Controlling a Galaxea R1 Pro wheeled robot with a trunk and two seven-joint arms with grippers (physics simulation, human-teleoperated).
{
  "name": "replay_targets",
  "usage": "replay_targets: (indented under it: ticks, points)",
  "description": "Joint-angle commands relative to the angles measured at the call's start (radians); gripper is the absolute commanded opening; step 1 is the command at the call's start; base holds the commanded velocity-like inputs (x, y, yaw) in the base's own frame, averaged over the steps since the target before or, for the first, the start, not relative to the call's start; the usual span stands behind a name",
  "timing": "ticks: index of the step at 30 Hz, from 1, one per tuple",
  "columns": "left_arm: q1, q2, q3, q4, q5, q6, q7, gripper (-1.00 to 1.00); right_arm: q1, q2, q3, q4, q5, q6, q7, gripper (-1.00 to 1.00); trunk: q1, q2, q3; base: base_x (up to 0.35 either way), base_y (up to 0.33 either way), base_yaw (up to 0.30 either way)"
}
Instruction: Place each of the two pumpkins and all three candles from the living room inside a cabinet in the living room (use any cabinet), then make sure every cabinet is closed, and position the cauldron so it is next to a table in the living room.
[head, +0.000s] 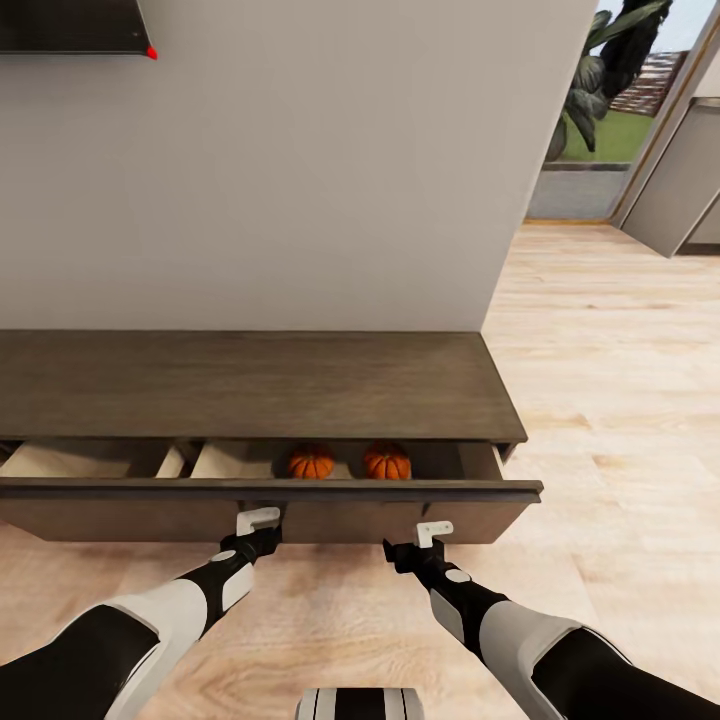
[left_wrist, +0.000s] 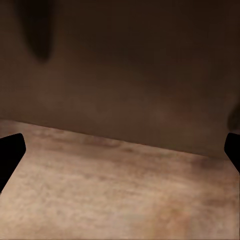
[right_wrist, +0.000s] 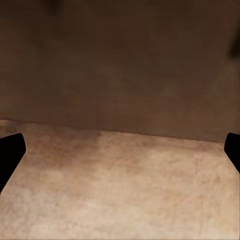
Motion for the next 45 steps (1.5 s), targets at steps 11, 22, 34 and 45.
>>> replay_targets:
  ticks: [11, 22, 34, 45]
  points:
    - [-0.002, -0.001, -0.005, 0.004, 0.006, -0.006, 0.002, 1.0, -0.001, 0.0, 0.005, 0.002, -0.011, -0.004, 0.006, 1.0, 0.0, 0.0, -0.001, 0.139, 0.0, 0.0]
    - [0.004, -0.001, -0.005, 0.004, 0.006, -0.006, 0.001, 1.0, -0.001, 0.0, 0.005, 0.002, -0.011, -0.004, 0.006, 1.0, 0.0, 0.0, -0.001, 0.036, 0.0, 0.0]
    - [0.005, -0.001, -0.005, 0.004, 0.006, -0.006, 0.001, 1.0, -0.001, 0.0, 0.005, 0.002, -0.011, -0.005, 0.006, 1.0, 0.0, 0.0, -0.001, 0.057, 0.0, 0.0]
    - [0.006, -0.001, -0.005, 0.004, 0.006, -0.006, 0.001, 1.0, -0.001, 0.0, 0.005, 0.002, -0.011, -0.005, 0.006, 1.0, 0.0, 0.0, -0.001, 0.089, 0.0, 0.0]
